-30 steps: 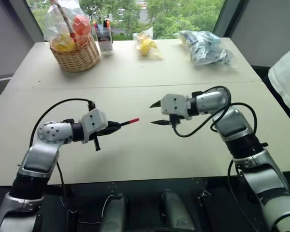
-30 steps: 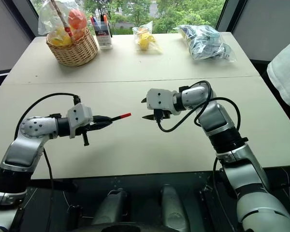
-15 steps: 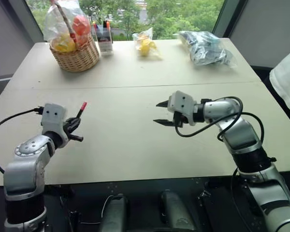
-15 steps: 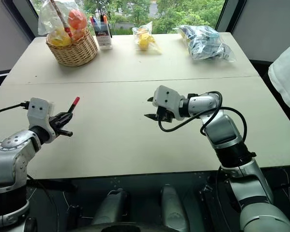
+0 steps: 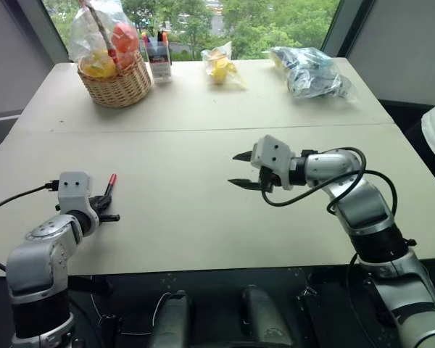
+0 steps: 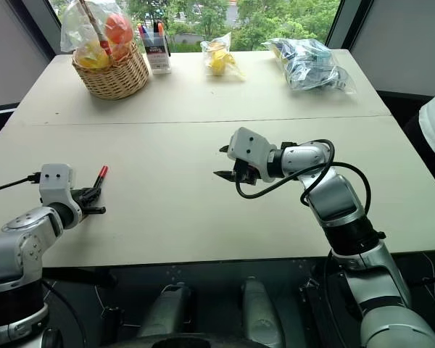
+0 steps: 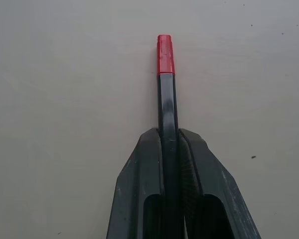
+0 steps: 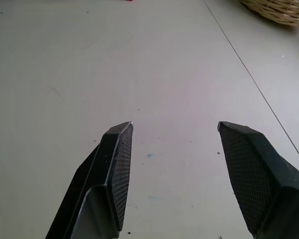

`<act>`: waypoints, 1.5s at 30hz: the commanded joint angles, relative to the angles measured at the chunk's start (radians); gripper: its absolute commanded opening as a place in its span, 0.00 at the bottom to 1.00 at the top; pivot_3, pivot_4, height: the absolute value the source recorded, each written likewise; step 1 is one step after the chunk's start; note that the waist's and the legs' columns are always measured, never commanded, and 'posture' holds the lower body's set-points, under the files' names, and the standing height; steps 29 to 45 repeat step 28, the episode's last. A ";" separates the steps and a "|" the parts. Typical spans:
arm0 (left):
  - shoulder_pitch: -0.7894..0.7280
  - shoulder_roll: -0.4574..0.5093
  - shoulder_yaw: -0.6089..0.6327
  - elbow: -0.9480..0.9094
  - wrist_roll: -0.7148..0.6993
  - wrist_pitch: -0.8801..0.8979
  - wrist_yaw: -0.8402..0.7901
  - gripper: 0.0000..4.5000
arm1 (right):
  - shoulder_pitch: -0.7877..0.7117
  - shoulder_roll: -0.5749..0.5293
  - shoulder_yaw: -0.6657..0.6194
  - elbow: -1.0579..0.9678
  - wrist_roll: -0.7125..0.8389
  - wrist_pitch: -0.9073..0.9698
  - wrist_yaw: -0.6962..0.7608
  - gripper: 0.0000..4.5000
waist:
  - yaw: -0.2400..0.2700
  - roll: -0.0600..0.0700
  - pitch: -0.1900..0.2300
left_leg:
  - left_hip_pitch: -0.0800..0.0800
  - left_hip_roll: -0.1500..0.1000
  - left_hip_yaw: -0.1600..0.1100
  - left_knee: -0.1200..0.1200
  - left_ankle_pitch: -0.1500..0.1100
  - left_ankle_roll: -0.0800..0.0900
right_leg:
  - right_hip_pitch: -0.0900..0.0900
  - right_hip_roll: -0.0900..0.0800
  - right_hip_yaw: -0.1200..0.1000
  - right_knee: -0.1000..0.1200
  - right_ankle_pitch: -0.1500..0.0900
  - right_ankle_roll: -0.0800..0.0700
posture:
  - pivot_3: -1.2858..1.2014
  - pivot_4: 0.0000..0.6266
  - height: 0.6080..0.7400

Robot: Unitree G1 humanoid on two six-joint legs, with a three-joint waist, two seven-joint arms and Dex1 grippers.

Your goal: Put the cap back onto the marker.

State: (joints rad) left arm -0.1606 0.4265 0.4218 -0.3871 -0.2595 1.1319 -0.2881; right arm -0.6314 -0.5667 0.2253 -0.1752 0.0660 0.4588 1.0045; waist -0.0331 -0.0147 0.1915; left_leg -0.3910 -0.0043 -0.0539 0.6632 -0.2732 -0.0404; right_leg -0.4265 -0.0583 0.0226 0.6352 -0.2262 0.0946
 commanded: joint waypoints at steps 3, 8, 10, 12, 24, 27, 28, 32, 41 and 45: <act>0.017 0.005 0.007 -0.021 -0.022 0.005 0.011 0.42 | -0.024 -0.011 -0.017 -0.034 0.016 -0.008 -0.009 0.63 | 0.000 0.000 0.000 | 0.000 0.000 0.000 0.000 0.000 0.000 | 0.000 0.000 0.000 0.000 0.000 0.000 | 0.52 0.24 1.00; 0.034 -0.004 0.009 -0.095 -0.036 0.001 0.029 0.98 | -0.028 -0.015 -0.014 -0.022 0.017 -0.018 -0.001 0.63 | -0.001 0.000 0.000 | 0.000 0.000 0.000 0.000 0.000 0.000 | 0.000 0.000 0.000 0.000 0.000 0.000 | 0.52 0.24 1.00; 0.028 -0.020 0.026 -0.157 -0.053 0.016 0.046 0.99 | -0.033 -0.024 -0.015 -0.015 0.023 -0.023 0.015 0.63 | 0.000 0.000 0.000 | 0.000 0.000 0.000 0.000 0.000 0.000 | 0.000 0.000 0.000 0.000 0.000 0.000 | 0.52 0.24 1.00; 0.016 -0.040 0.040 -0.243 -0.063 0.046 0.074 0.99 | -0.038 -0.044 -0.021 -0.005 0.040 -0.032 0.051 0.63 | 0.001 0.000 0.000 | 0.000 0.000 0.000 0.000 0.000 0.000 | 0.000 0.000 0.000 0.000 0.000 0.000 | 0.52 0.24 1.00; -0.004 -0.144 0.092 -0.659 -0.131 0.359 0.188 0.99 | -0.122 -0.163 -0.063 0.108 0.152 -0.091 0.245 0.63 | 0.016 0.000 0.000 | 0.000 0.000 0.004 0.000 0.000 0.000 | 0.002 0.000 0.000 -0.002 0.000 0.000 | 0.52 0.24 1.00; 0.006 -0.119 0.124 -0.660 -0.230 0.372 0.223 0.99 | -0.152 -0.175 -0.072 0.139 0.168 -0.099 0.268 0.63 | 0.015 0.000 0.000 | 0.000 0.000 0.003 0.000 0.000 0.000 | 0.002 0.000 0.000 -0.002 0.000 0.000 | 0.52 0.24 1.00; 0.012 -0.108 0.133 -0.660 -0.268 0.375 0.239 0.99 | -0.162 -0.176 -0.073 0.151 0.166 -0.104 0.271 0.63 | 0.015 0.000 0.000 | 0.000 0.000 0.003 0.000 0.000 0.000 | 0.002 0.000 0.000 -0.002 0.000 0.000 | 0.52 0.24 1.00; 0.012 -0.108 0.133 -0.660 -0.268 0.375 0.239 0.99 | -0.162 -0.176 -0.073 0.151 0.166 -0.104 0.271 0.63 | 0.015 0.000 0.000 | 0.000 0.000 0.003 0.000 0.000 0.000 | 0.002 0.000 0.000 -0.002 0.000 0.000 | 0.52 0.24 1.00; 0.012 -0.108 0.133 -0.660 -0.268 0.375 0.239 0.99 | -0.162 -0.176 -0.073 0.151 0.166 -0.104 0.271 0.63 | 0.015 0.000 0.000 | 0.000 0.000 0.003 0.000 0.000 0.000 | 0.002 0.000 0.000 -0.002 0.000 0.000 | 0.52 0.24 1.00; 0.012 -0.108 0.133 -0.660 -0.268 0.375 0.239 0.99 | -0.162 -0.176 -0.073 0.151 0.166 -0.104 0.271 0.63 | 0.015 0.000 0.000 | 0.000 0.000 0.003 0.000 0.000 0.000 | 0.002 0.000 0.000 -0.002 0.000 0.000 | 0.52 0.24 1.00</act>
